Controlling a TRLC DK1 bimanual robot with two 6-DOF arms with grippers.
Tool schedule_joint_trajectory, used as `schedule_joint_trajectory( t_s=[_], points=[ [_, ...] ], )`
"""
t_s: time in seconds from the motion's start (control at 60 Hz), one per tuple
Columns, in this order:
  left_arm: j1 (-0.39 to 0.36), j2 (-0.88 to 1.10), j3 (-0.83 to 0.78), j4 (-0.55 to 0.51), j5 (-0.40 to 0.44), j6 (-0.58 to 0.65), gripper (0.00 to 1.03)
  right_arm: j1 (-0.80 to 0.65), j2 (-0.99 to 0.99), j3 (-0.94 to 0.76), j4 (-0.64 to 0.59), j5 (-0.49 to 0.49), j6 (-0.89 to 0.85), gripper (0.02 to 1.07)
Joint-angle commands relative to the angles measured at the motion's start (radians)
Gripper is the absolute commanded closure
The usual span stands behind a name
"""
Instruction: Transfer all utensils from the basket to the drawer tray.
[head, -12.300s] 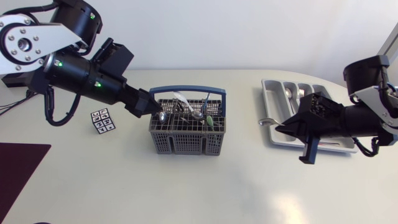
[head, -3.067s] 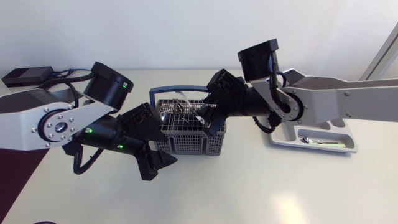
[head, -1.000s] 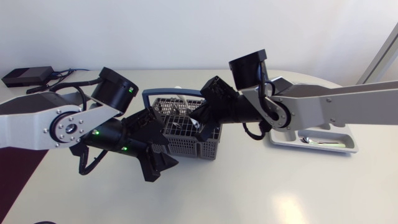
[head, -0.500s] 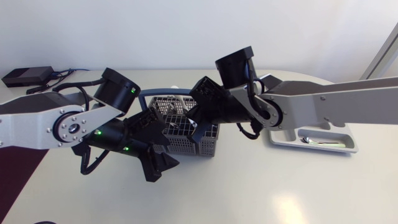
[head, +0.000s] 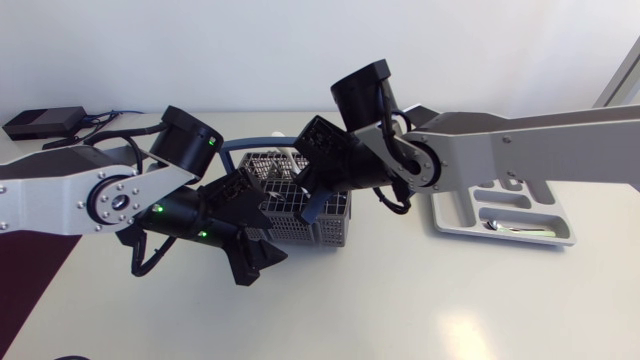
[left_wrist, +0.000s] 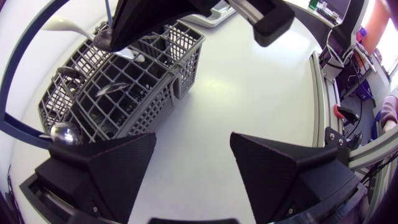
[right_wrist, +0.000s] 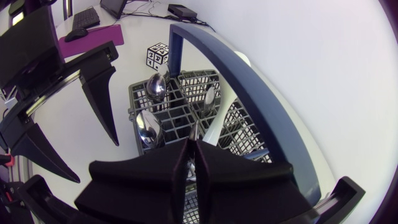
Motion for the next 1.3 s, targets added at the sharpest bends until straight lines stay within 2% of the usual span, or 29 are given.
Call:
schedule_joint_trajectory(
  t_s=[0.0,0.1,0.217,0.517,0.567,0.6,0.65,0.683,0.783,1.033,1.283],
  points=[
    [0.004,0.017,0.015,0.002,0.012,0.014,0.2,-0.004,0.032,-0.015,-0.001,-0.002,-0.025,1.02],
    [0.007,0.02,0.018,0.007,0.012,0.012,0.2,-0.004,0.032,-0.044,0.061,-0.005,-0.022,1.02],
    [0.014,0.021,0.023,0.02,0.012,0.007,0.2,-0.01,0.048,-0.061,0.071,-0.003,-0.021,1.02],
    [0.067,0.047,0.041,0.071,0.022,-0.028,0.2,-0.016,0.041,-0.129,0.171,0.023,-0.01,1.0],
    [0.073,0.052,0.041,0.071,0.028,-0.028,0.2,-0.015,0.036,-0.14,0.188,0.032,-0.01,0.91],
    [0.075,0.054,0.04,0.071,0.032,-0.028,0.2,-0.015,0.032,-0.144,0.194,0.035,-0.01,0.79],
    [0.081,0.055,0.037,0.071,0.038,-0.026,0.2,-0.015,0.016,-0.155,0.197,0.037,-0.01,0.53],
    [0.084,0.055,0.035,0.071,0.046,-0.026,0.2,-0.015,0.001,-0.166,0.199,0.037,-0.01,0.42],
    [0.096,0.043,0.026,0.069,0.06,-0.023,0.2,-0.015,-0.042,-0.196,0.213,0.05,-0.012,0.24],
    [0.109,0.038,-0.002,0.071,0.078,-0.008,0.2,-0.015,-0.128,-0.256,0.217,0.063,-0.028,0.21],
    [0.115,0.027,-0.023,0.077,0.078,0.009,0.2,-0.016,-0.085,-0.314,0.323,0.095,-0.078,0.22]
  ],
)
